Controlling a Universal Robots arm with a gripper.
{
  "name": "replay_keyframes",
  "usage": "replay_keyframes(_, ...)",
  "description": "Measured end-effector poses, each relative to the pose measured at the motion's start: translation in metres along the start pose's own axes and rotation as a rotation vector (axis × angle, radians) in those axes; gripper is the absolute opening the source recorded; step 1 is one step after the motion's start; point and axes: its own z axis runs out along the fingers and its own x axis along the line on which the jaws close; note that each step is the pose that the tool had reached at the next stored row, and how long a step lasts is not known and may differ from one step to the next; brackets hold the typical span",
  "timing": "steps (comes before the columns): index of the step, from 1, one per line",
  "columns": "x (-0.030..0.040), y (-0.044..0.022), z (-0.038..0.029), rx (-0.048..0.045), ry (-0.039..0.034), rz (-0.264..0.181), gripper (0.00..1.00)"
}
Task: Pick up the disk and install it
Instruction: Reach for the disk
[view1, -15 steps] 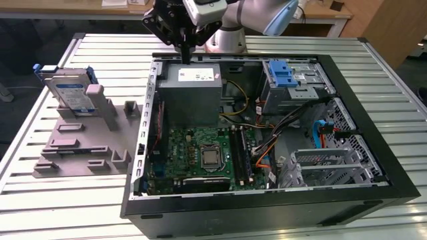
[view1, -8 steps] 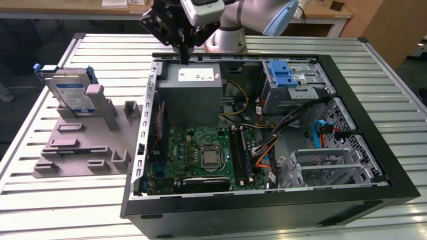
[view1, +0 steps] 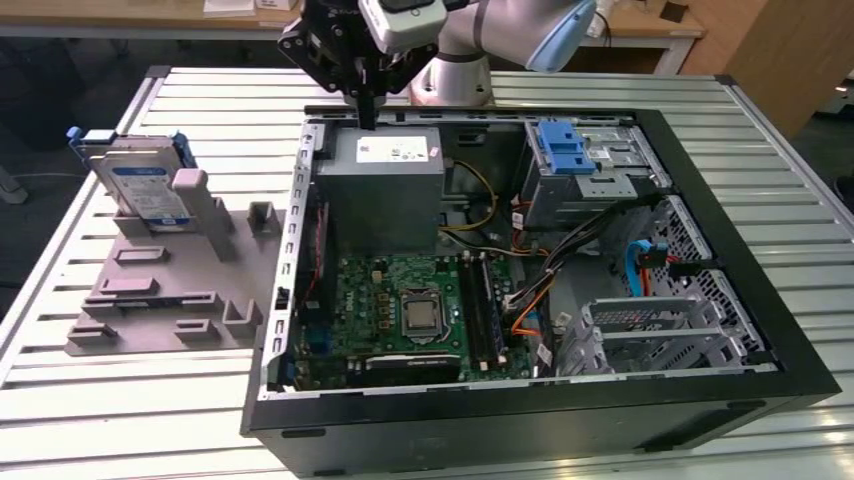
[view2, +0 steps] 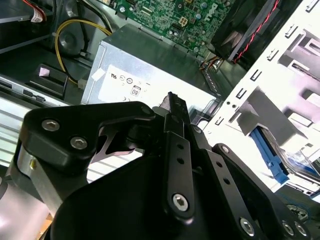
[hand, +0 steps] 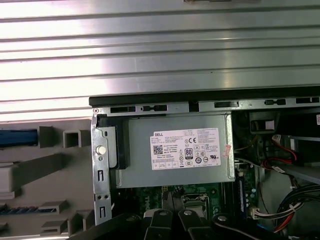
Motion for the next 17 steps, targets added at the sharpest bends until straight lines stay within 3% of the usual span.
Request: replay_keyframes(17,0.0025,-0.0003,0.0028,0.0003,0.0048,0.000,0.11)
